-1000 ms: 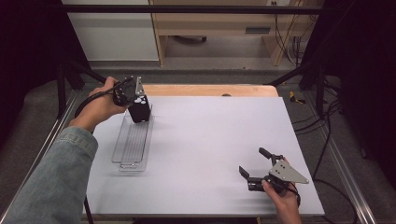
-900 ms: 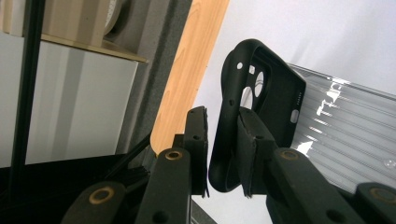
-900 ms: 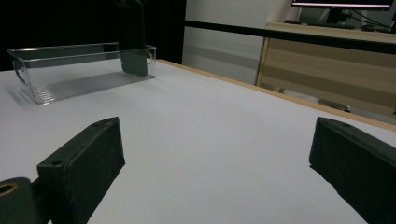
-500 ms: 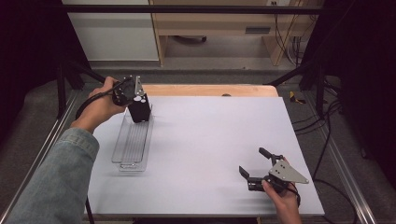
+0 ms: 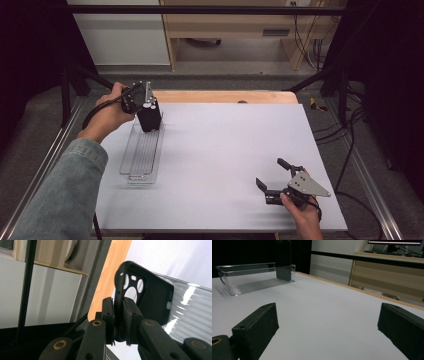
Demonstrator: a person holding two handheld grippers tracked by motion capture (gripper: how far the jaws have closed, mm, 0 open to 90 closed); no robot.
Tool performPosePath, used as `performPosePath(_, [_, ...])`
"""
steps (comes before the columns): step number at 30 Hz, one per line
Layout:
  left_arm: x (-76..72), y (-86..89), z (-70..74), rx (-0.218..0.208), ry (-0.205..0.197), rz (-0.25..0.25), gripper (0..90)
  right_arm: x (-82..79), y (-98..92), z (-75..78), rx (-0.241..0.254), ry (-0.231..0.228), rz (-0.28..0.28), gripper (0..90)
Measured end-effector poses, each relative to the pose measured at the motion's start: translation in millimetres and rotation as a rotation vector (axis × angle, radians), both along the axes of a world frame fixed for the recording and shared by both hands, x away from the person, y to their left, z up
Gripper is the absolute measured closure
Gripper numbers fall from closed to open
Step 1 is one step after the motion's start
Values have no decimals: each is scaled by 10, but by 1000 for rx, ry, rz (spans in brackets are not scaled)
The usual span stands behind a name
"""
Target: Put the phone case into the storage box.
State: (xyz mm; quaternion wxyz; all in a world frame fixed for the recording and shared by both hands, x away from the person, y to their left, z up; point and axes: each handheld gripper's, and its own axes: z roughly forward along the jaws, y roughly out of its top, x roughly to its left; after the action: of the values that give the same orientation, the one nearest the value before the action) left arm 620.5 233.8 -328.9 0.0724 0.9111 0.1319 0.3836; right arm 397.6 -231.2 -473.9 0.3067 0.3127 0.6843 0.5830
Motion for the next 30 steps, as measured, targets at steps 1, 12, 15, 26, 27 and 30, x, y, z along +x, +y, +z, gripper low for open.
performPosePath(1, [2, -1, -5, 3, -4, -2, 806, 0, 1, 0, 0, 1, 0, 35])
performPosePath(12, [36, 13, -43, 33, -38, -19, 807, 4, 6, -8, -2, 4, 4, 35])
performPosePath(15, [46, 2, -48, 50, -47, -32, 806, 4, 4, -10, -2, 5, 3, 35])
performPosePath(26, [111, -18, -89, 71, -80, -39, 798, 7, 9, -19, -3, 9, 1, 35])
performPosePath(27, [115, -21, -91, 76, -84, -42, 798, 7, 10, -20, -2, 10, 1, 35])
performPosePath(30, [130, -34, -97, 77, -93, -45, 796, 7, 10, -19, -1, 10, 1, 35])
